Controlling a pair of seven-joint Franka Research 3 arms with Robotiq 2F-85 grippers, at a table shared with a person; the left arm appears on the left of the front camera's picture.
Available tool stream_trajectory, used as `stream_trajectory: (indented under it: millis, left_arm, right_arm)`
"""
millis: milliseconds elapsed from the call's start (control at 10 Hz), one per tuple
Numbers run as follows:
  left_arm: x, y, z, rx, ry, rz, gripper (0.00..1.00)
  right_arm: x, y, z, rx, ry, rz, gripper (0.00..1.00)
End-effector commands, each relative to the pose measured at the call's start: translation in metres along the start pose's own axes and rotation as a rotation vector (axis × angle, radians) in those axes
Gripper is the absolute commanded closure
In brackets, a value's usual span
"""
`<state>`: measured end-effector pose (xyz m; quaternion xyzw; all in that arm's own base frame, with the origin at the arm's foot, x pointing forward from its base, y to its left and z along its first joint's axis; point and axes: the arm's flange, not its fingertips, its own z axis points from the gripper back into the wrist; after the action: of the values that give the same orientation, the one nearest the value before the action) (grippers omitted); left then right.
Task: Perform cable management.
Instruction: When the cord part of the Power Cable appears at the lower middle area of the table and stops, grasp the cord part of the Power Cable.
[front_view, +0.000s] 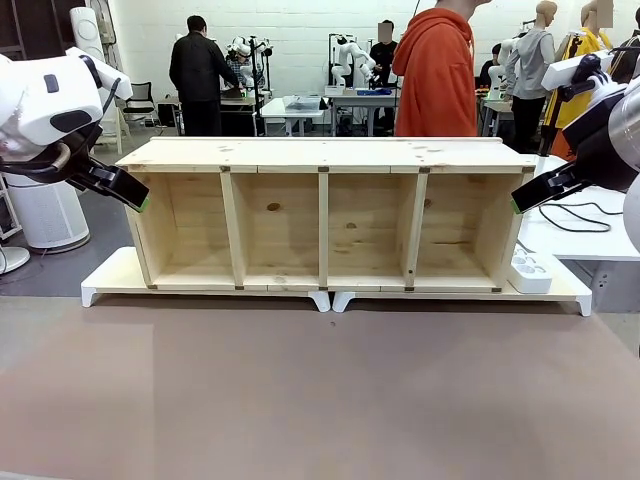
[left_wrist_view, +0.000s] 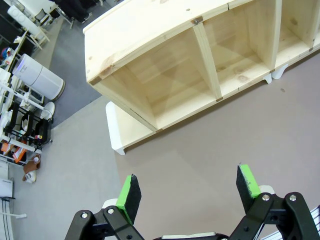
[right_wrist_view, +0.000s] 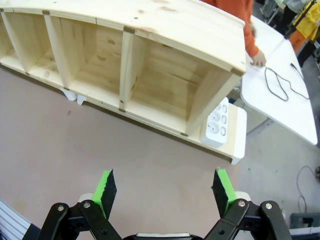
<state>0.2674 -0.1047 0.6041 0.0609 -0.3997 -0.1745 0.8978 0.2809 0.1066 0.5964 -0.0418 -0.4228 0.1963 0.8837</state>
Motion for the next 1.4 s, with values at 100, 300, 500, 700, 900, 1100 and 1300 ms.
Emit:
stream_trajectory:
  millis: [100, 300, 500, 700, 900, 1100, 1300]
  left_arm:
    - [0.0021, -0.0001, -0.0013, 0.001, -0.013, -0.010, 0.00]
    - [0.0021, -0.0001, -0.0013, 0.001, -0.013, -0.010, 0.00]
    - [0.0021, -0.0001, -0.0013, 0.001, -0.013, -0.010, 0.00]
    - [0.0021, -0.0001, -0.0013, 0.001, -0.013, -0.010, 0.00]
    - [0.0021, -0.0001, -0.0013, 0.001, -0.013, -0.010, 0.00]
    - [0.0021, -0.0001, -0.0013, 0.001, -0.013, -0.010, 0.00]
    - [0.0021, -0.0001, -0.0013, 0.001, -0.013, -0.010, 0.00]
  right_arm:
    - [0.0006, -0.0006, -0.0020, -0.002, -0.002, 0.005, 0.00]
    - [0.0006, -0.0006, -0.0020, -0.002, -0.002, 0.005, 0.00]
    - [0.0006, -0.0006, -0.0020, -0.002, -0.002, 0.005, 0.00]
    - [0.0006, -0.0006, -0.0020, -0.002, -0.002, 0.005, 0.00]
    - [0.0006, -0.0006, -0.0020, -0.002, -0.002, 0.005, 0.00]
    - [0.0006, -0.0006, -0.0020, -0.002, -0.002, 0.005, 0.00]
    - [0.0006, -0.0006, -0.0020, -0.002, -0.002, 0.005, 0.00]
